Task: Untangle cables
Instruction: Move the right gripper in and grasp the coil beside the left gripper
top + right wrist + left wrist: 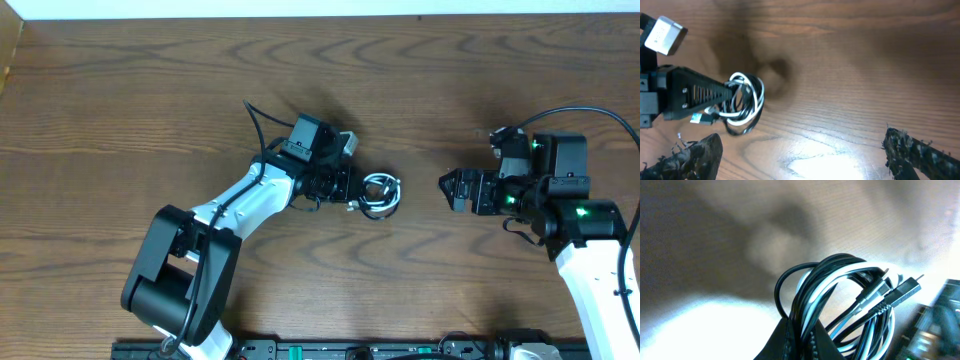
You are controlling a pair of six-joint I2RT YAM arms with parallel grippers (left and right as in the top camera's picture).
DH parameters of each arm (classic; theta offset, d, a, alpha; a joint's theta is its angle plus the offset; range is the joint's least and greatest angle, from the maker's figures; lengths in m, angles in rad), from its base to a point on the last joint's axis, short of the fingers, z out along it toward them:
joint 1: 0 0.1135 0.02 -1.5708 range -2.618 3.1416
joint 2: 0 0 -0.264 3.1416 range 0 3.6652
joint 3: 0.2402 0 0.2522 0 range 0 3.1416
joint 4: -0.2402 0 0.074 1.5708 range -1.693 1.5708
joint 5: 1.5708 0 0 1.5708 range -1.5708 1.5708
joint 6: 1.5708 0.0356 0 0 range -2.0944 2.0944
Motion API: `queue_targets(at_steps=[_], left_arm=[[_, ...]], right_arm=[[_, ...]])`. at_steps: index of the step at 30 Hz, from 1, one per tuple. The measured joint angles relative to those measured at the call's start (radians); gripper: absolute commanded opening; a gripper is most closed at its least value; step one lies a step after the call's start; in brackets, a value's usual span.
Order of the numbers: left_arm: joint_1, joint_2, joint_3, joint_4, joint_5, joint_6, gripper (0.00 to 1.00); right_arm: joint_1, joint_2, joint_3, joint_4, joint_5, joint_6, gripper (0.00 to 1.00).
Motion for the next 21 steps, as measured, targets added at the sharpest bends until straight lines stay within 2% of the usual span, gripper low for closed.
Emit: queue_targets(at_steps=[8,14,19,21], left_arm=[[-0.003,0.0,0.0,-0.055,0.06,-0.225,0.08],[-0.02,0.0,0.0,-0.055,0.07,-0.341,0.08],[-0.056,0.0,0.0,-0.055,0.078,-0.397,0.07],[-0.072,0.0,0.0,-0.055,0.079,-0.414,0.07]], right_arm=[[0.033,0.062,-0.094,0.025,-0.079,0.008,0.99],[0.093,0.11,-0.175,0.122,-0.112,0.1,0.99],[0.15,0.119,-0.228,0.234,-0.142,0.201,0.9],[0.168,0.12,-0.241,0.268,-0.147,0.24,0.81]])
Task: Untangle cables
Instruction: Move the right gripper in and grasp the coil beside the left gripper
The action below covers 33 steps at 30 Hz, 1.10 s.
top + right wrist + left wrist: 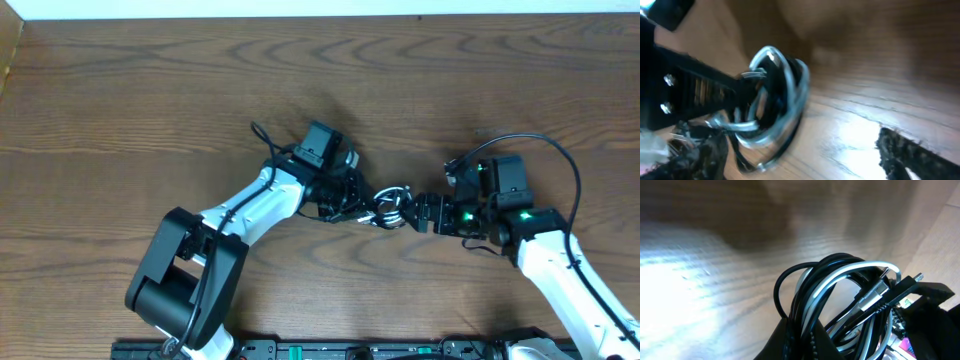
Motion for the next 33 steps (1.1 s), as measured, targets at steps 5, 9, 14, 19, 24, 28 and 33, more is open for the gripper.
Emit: queue_targets(at_steps=[5,9,14,19,24,28,33], left_arm=[[-0.026,0.0,0.0,0.0,0.003,-0.021,0.08],[-0.03,0.0,0.0,0.002,0.014,-0.027,0.07],[-0.03,0.0,0.0,0.002,0.026,-0.027,0.07],[-0.03,0.0,0.0,0.007,0.033,-0.027,0.07],[-0.03,0.0,0.0,0.007,0.034,-0.027,0.08],[-0.03,0.0,0.0,0.007,0.033,-0.026,0.08],[-0.03,0.0,0.0,-0.016,0.005,0.035,0.07]], right_arm=[[0.028,0.0,-0.011,0.037,-0.002,0.068,0.59],[0.035,0.0,-0.013,0.035,0.005,0.092,0.48],[0.035,0.0,-0.014,0.032,0.01,0.129,0.31],[0.035,0.001,-0.014,0.032,0.018,0.15,0.15],[0.034,0.001,-0.016,0.033,0.035,0.162,0.01],[0.034,0.001,-0.017,0.032,0.037,0.163,0.01],[0.035,0.001,-0.018,0.035,0.031,0.161,0.01]])
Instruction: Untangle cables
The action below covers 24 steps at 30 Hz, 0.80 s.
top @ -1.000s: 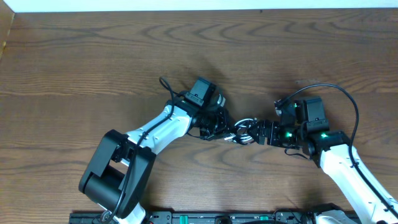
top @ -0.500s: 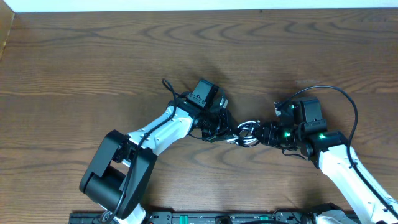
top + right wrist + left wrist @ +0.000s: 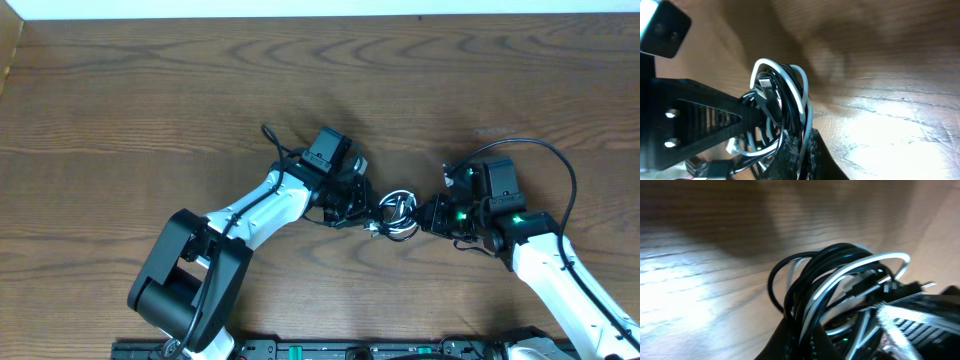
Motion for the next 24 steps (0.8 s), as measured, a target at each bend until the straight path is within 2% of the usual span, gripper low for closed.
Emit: queue_targets(at_steps=[3,7,13,14,15,16,21,24], left_arm=[[-0.006,0.0,0.0,-0.055,-0.048,0.048,0.08],[-0.007,0.0,0.0,-0.131,-0.163,0.108,0.07],[-0.004,0.0,0.0,-0.138,-0.243,0.151,0.07],[-0.004,0.0,0.0,-0.138,-0.247,0.153,0.07],[-0.004,0.0,0.0,-0.138,-0.251,0.156,0.07],[-0.004,0.0,0.0,-0.138,-0.254,0.156,0.08],[-0.004,0.0,0.0,-0.132,-0.258,0.161,0.07],[-0.004,0.0,0.0,-0.09,-0.2,0.195,0.08]], right_arm=[[0.004,0.001,-0.003,0.009,-0.033,-0.041,0.01],[0.006,0.004,-0.006,0.05,-0.142,-0.186,0.01],[0.005,0.005,-0.006,0.093,-0.304,-0.339,0.01],[0.005,0.005,-0.006,0.095,-0.314,-0.352,0.04],[0.005,0.005,-0.006,0.092,-0.316,-0.364,0.21],[0.005,0.005,-0.006,0.085,-0.31,-0.366,0.25],[0.005,0.005,-0.007,0.006,-0.159,-0.328,0.28],[0.005,0.005,-0.007,-0.032,-0.056,-0.279,0.29]])
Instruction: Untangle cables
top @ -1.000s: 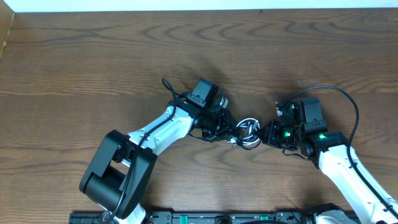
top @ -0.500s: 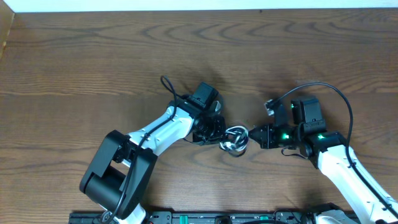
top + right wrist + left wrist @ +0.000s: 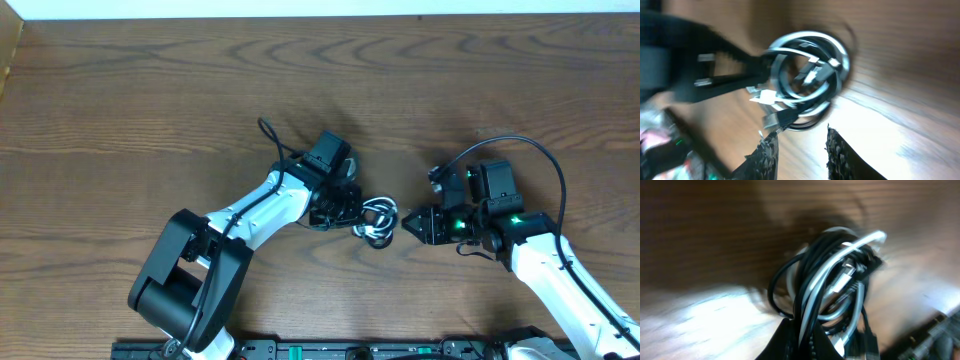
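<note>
The cable bundle [image 3: 376, 217] is a small coil of black and white cables with loose plug ends, held just above the wooden table [image 3: 150, 120]. My left gripper [image 3: 352, 212] is shut on the coil's left side. In the left wrist view its jaws [image 3: 807, 330] pinch several strands of the bundle [image 3: 835, 275]. My right gripper [image 3: 408, 222] sits just right of the coil, open. In the right wrist view its fingers [image 3: 765, 155] stand apart with nothing between them, and the bundle [image 3: 805, 82] lies just beyond their tips.
Both arms [image 3: 250, 215] reach in from the near edge of the table. The right arm's own black cable [image 3: 520, 150] loops above its wrist. A rack edge [image 3: 330, 350] runs along the bottom of the overhead view.
My right gripper has let go of the bundle and now stands open a little to its right. The left gripper still holds the coil, which has shifted slightly left.
First my left gripper held the coil while the right gripper stood wide open far to the right. Then the right gripper was close beside the coil, still open. Then it was shut on the coil. Now it is open again and apart from it.
</note>
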You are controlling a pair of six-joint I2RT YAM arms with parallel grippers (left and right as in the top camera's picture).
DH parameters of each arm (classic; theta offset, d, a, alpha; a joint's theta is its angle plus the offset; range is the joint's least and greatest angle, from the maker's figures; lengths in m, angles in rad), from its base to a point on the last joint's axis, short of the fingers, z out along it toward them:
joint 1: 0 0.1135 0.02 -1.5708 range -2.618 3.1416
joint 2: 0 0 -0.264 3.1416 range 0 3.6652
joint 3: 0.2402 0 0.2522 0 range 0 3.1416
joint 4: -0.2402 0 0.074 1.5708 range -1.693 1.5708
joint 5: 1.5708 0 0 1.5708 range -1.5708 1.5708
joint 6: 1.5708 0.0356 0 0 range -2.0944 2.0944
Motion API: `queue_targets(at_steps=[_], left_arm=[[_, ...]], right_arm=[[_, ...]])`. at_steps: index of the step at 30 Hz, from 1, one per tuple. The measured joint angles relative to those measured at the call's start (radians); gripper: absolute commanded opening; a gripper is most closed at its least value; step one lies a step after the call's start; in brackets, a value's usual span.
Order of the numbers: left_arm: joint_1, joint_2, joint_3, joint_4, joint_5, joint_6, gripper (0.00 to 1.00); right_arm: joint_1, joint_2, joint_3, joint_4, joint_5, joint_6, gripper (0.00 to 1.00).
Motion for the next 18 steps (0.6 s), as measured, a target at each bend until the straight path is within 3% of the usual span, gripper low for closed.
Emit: queue_targets(at_steps=[7,18], left_arm=[[0.0,0.0,0.0,0.08,0.248,0.14,0.08],[0.0,0.0,0.0,0.087,0.444,0.242,0.08]], right_arm=[[0.0,0.0,0.0,-0.002,0.103,0.048,0.36],[0.0,0.0,0.0,-0.003,0.164,0.058,0.37]])
